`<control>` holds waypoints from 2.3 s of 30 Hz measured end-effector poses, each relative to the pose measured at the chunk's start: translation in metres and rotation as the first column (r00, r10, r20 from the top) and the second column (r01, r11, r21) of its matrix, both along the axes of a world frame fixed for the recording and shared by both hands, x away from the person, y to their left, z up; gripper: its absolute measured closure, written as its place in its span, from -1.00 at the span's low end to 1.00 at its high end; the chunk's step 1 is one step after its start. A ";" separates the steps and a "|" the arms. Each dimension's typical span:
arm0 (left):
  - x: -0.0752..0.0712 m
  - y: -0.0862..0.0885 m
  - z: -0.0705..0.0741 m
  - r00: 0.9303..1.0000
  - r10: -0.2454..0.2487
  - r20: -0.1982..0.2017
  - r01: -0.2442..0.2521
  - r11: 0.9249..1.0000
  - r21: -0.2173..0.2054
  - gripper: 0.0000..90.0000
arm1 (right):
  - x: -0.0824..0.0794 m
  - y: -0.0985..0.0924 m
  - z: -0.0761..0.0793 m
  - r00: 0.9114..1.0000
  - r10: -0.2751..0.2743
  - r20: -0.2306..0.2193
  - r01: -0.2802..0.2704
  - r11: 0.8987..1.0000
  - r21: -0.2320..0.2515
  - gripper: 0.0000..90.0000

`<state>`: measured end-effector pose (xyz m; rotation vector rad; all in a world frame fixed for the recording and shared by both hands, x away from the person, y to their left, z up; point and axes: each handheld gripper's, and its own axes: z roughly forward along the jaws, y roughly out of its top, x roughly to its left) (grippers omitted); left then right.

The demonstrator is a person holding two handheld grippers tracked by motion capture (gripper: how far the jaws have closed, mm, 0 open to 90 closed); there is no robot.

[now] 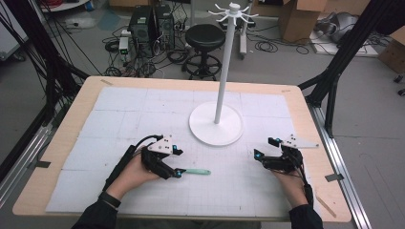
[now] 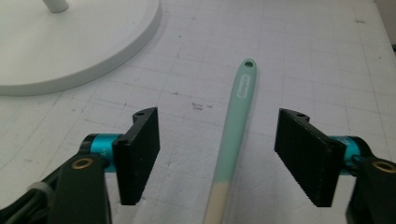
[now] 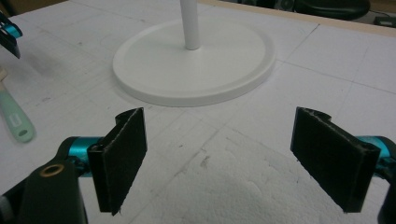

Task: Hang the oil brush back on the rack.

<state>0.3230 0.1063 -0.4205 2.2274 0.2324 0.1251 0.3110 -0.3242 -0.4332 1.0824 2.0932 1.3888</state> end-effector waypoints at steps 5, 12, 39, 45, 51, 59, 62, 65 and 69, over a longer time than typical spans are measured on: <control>-0.002 -0.005 -0.005 0.999 -0.031 0.010 0.030 0.998 0.058 0.00 | 0.000 0.001 0.000 1.000 0.003 -0.003 -0.003 1.000 -0.005 -0.59; 0.000 -0.006 -0.009 1.000 -0.017 0.009 0.016 0.995 0.101 0.26 | 0.000 0.001 0.000 1.000 0.004 -0.001 -0.004 1.000 -0.007 -0.58; -0.003 -0.016 -0.011 0.998 -0.013 -0.060 0.023 0.984 0.175 0.76 | -0.001 0.002 0.001 1.000 0.014 0.021 -0.014 1.000 -0.015 -0.52; -0.003 -0.015 -0.010 0.998 -0.013 -0.062 0.024 0.984 0.179 0.79 | -0.001 0.002 0.001 1.000 0.012 0.018 -0.012 1.000 -0.012 -0.52; -0.003 -0.021 -0.007 0.998 -0.018 -0.052 0.029 0.974 0.226 0.76 | -0.001 0.002 0.001 1.000 0.015 0.016 -0.015 1.000 -0.014 -0.52; 0.001 -0.030 -0.004 0.996 -0.018 -0.082 0.041 0.957 0.286 0.73 | 0.000 0.002 0.001 1.000 0.015 0.020 -0.014 1.000 -0.008 -0.52; 0.001 -0.030 -0.004 0.996 -0.010 -0.091 0.036 0.958 0.285 0.74 | 0.000 0.002 0.001 1.000 0.015 0.020 -0.015 1.000 -0.007 -0.52; 0.001 -0.032 -0.003 0.996 -0.006 -0.090 0.033 0.953 0.301 0.77 | 0.000 0.002 0.001 1.000 0.015 0.023 -0.014 1.000 -0.009 -0.52; 0.001 -0.032 -0.002 0.996 -0.003 -0.094 0.031 0.954 0.299 0.78 | 0.000 0.002 0.002 1.000 0.016 0.022 -0.016 1.000 -0.004 -0.52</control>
